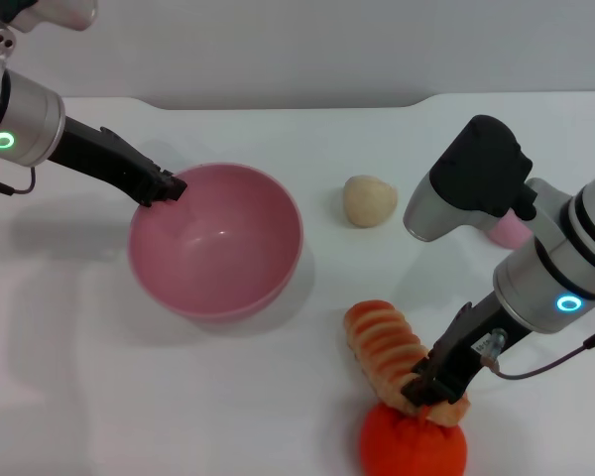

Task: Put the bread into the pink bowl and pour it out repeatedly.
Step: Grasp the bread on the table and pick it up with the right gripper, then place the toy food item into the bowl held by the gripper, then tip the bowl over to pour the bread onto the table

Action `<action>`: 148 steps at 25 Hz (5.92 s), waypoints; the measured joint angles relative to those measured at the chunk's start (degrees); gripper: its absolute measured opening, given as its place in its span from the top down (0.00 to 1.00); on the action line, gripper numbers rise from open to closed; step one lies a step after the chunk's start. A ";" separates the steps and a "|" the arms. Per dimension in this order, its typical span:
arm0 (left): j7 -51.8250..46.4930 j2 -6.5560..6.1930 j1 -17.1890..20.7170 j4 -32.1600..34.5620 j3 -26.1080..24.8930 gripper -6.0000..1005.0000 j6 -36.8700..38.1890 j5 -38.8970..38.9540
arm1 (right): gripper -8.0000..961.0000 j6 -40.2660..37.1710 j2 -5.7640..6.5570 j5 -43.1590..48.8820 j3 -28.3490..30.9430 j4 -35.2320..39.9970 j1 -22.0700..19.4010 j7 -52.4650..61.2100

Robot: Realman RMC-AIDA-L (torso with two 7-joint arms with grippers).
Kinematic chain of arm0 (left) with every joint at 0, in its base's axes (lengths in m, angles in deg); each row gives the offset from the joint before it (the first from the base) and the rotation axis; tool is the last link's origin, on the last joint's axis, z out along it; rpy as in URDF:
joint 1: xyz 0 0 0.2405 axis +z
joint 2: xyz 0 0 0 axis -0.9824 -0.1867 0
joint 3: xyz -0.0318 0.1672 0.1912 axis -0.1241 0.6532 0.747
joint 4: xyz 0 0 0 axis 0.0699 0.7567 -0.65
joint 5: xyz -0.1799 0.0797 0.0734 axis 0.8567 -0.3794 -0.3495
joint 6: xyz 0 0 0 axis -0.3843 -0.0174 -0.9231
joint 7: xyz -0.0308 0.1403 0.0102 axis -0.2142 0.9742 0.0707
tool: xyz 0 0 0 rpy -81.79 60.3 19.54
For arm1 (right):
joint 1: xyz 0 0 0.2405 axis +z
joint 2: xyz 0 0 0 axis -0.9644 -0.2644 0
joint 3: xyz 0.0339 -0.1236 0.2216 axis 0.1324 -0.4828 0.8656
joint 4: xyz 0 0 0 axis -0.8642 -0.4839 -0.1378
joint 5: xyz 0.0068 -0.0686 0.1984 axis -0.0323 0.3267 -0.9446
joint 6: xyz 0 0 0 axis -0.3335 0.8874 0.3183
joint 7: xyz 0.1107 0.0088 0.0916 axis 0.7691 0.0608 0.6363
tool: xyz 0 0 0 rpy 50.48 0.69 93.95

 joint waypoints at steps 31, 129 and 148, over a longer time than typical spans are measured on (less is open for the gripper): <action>0.00 0.37 0.15 0.19 -0.03 0.95 0.35 0.00 | 0.88 1.33 0.07 0.58 -0.63 1.30 -1.87 0.00; 0.08 2.77 0.60 -0.38 1.62 0.95 -7.06 1.28 | 0.38 112.86 -0.38 -2.01 -23.60 1.54 -18.77 -4.43; 0.35 2.92 2.45 -1.48 17.08 0.95 -22.29 20.11 | 0.38 153.00 -0.01 -1.20 -18.43 -25.71 -25.11 18.36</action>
